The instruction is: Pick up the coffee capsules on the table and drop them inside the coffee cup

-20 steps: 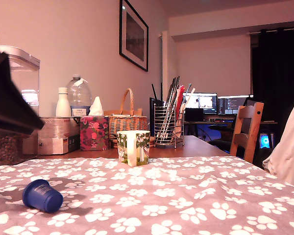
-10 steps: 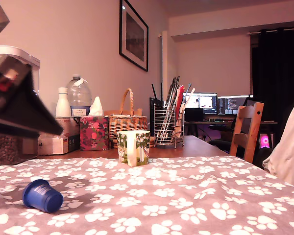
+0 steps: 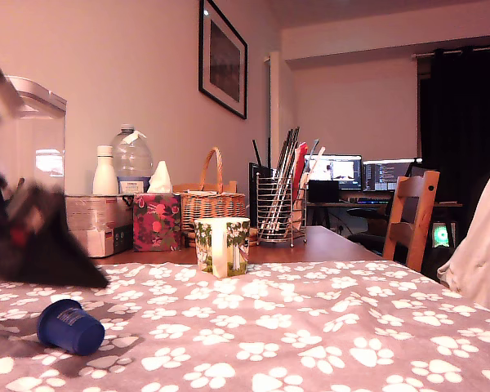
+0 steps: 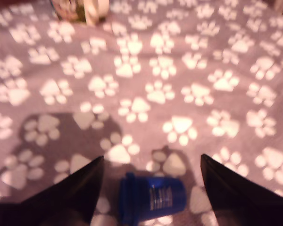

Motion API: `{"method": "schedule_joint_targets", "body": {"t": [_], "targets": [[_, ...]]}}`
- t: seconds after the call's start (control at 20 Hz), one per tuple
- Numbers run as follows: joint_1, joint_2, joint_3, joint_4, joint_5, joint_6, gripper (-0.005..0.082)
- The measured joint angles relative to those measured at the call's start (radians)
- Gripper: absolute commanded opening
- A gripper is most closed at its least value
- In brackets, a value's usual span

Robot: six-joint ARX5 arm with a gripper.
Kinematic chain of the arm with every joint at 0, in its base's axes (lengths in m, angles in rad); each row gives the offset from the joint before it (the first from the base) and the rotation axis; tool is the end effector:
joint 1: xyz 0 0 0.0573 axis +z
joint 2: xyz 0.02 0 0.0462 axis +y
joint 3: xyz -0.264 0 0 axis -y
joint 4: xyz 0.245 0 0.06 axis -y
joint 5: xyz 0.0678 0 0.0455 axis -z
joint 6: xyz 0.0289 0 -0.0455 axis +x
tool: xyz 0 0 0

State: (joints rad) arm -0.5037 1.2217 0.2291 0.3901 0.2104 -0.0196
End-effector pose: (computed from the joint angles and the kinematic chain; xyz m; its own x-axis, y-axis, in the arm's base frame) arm 0.1661 -0.0984 0.1248 0.6049 -0.5718 -0.5542 0.6129 0.7786 -0.1345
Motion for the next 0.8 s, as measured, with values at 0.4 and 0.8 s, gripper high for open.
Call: {"method": "schedule_joint_targets", "body": {"t": [0.4, 0.8], "targets": [[0.000, 0.146, 0.000, 0.119, -0.007, 0.000, 0.0589], [0.000, 0.148, 0.000, 0.101, -0.030, 0.066, 0.0588]]}}
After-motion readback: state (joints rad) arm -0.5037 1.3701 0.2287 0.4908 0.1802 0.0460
